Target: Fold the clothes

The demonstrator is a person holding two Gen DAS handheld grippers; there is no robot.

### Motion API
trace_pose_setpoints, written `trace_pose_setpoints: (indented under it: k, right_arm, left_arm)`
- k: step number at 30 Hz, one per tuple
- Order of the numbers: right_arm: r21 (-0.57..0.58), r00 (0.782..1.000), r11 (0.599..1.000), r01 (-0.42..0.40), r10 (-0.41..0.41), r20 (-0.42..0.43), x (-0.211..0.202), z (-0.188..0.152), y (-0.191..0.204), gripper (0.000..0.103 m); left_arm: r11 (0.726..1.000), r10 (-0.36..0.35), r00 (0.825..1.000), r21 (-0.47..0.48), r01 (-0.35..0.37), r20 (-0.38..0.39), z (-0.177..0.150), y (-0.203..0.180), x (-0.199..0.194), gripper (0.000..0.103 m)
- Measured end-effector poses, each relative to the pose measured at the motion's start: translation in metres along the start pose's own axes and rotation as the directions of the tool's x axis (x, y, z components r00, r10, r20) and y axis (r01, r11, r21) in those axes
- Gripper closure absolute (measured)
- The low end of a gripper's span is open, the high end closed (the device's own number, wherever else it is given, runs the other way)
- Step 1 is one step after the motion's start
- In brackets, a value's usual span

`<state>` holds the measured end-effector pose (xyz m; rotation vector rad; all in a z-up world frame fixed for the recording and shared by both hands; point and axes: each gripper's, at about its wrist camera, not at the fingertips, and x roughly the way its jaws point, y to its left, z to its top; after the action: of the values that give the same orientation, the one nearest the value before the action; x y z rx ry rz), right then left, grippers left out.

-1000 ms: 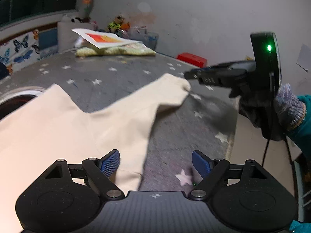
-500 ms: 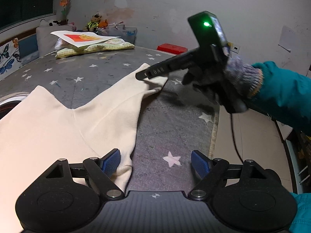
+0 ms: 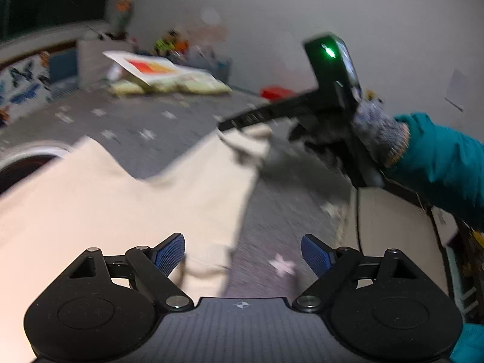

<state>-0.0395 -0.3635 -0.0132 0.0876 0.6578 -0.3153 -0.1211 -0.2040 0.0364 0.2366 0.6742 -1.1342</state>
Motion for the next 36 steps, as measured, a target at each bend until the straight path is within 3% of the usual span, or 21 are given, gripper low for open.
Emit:
trace_pose_setpoints:
  k: [5,12,16,18,20,23,25,27,32,36]
  right_arm:
    - [0.009,0.987,0.987,-0.159,0.159,-0.004,0.003,0.027,0.027,0.065]
    - [0.015,0.931,0.933,-0.359,0.359,-0.061,0.038,0.063,0.079,0.065]
    - [0.043,0.907,0.914,-0.404,0.407,-0.109,0.067,0.076,0.102,0.065]
    - [0.071,0.896,0.905,-0.419,0.425,-0.13,0.083,0.08,0.108,0.065]
    - [0.1,0.885,0.897,-0.43,0.44,-0.151,0.098,0.081,0.112,0.065]
    - [0.124,0.875,0.892,-0.435,0.451,-0.173,0.112,0.08,0.116,0.066]
    - [0.121,0.871,0.889,-0.442,0.457,-0.18,0.116,0.078,0.119,0.073]
    - [0.118,0.868,0.886,-0.449,0.464,-0.176,0.117,0.077,0.12,0.086]
    - [0.081,0.858,0.865,-0.495,0.502,-0.109,0.09,0.077,0.122,0.091]
    - [-0.093,0.836,0.83,-0.549,0.545,-0.066,0.041,0.069,0.141,0.091]
  left_arm:
    - [0.982,0.175,0.983,-0.078,-0.17,0.056,0.01,0.045,-0.031,0.012]
    - [0.872,0.428,0.904,-0.262,-0.413,0.001,0.021,0.136,-0.058,0.009]
    - [0.82,0.516,0.857,-0.285,-0.496,-0.006,0.026,0.174,-0.069,0.006]
    - [0.804,0.536,0.844,-0.297,-0.515,-0.01,0.024,0.188,-0.073,0.006]
    - [0.792,0.547,0.837,-0.309,-0.527,-0.023,0.023,0.199,-0.073,0.006]
    - [0.795,0.541,0.84,-0.307,-0.524,-0.035,0.023,0.209,-0.068,0.006]
    - [0.797,0.54,0.841,-0.296,-0.526,-0.04,0.024,0.215,-0.062,0.006]
    - [0.796,0.54,0.841,-0.294,-0.529,-0.05,0.026,0.218,-0.056,0.006]
    - [0.792,0.542,0.84,-0.307,-0.527,-0.044,0.033,0.224,-0.052,0.005]
    - [0.792,0.545,0.838,-0.312,-0.525,-0.027,0.041,0.225,-0.053,0.004]
